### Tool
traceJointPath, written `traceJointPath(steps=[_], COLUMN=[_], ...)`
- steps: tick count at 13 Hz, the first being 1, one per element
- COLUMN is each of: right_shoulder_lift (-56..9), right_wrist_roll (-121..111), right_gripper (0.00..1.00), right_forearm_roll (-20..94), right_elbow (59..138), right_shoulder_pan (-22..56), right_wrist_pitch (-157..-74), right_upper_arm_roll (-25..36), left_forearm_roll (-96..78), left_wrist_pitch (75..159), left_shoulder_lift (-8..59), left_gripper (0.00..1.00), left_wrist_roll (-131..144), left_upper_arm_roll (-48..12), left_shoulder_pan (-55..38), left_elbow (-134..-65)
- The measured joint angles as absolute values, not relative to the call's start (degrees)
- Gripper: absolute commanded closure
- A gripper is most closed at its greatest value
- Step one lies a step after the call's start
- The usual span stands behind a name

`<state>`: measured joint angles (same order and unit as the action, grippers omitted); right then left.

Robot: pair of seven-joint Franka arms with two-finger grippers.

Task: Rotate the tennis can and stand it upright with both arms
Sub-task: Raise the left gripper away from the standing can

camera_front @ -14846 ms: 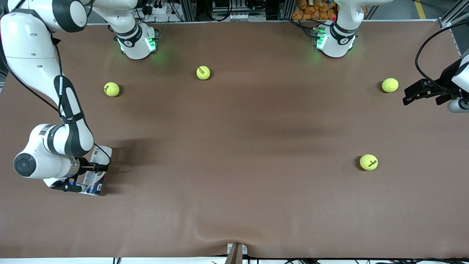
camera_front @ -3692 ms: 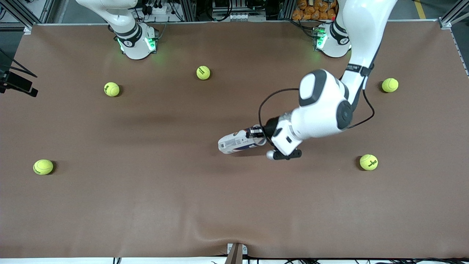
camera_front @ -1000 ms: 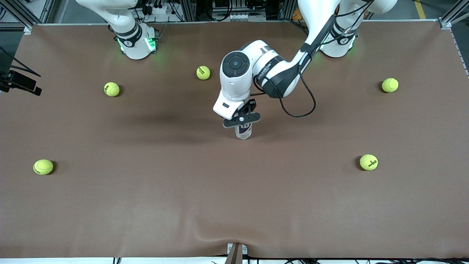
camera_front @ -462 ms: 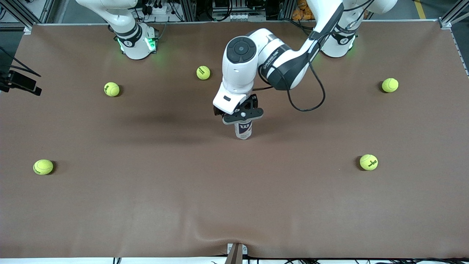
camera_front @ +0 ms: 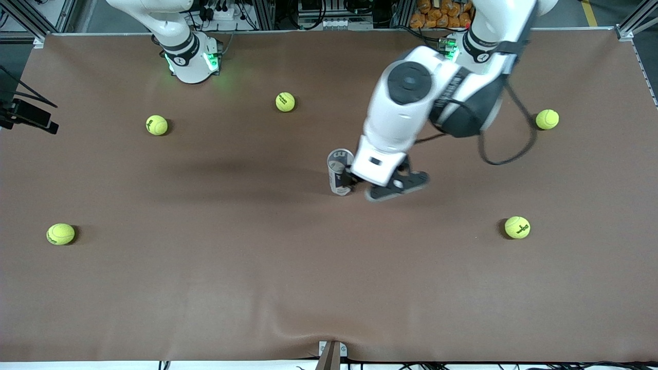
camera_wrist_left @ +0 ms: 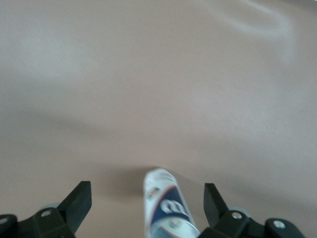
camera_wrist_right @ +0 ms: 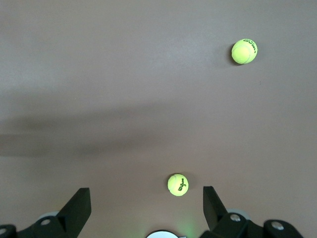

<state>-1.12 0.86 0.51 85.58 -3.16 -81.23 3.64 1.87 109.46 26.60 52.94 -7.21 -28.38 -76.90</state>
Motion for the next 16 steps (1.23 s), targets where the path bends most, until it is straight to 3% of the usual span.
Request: traceJointPath(steps=[10, 16], right_shoulder_lift=[-1.12, -1.12], right_wrist_roll=[0.86, 0.86], right_gripper=[0.0, 0.0], right_forearm_roll=[0.51, 0.51], right_elbow=[85.58, 85.58], right_shoulder_pan=[-3.16, -3.16], right_wrist_pitch=[-81.23, -81.23], right_upper_arm_roll=[3.63, 3.64], left_forearm_roll=[1.86, 1.86], left_wrist_pitch=[107.8, 103.87], left_shoulder_lift=[26.36, 25.47], left_gripper=[0.0, 0.0], left_wrist_roll=[31.45, 21.01], left_upper_arm_roll=[-7.48, -16.65], left_shoulder_pan=[-14.29, -0.33], left_elbow=[-76.9, -76.88])
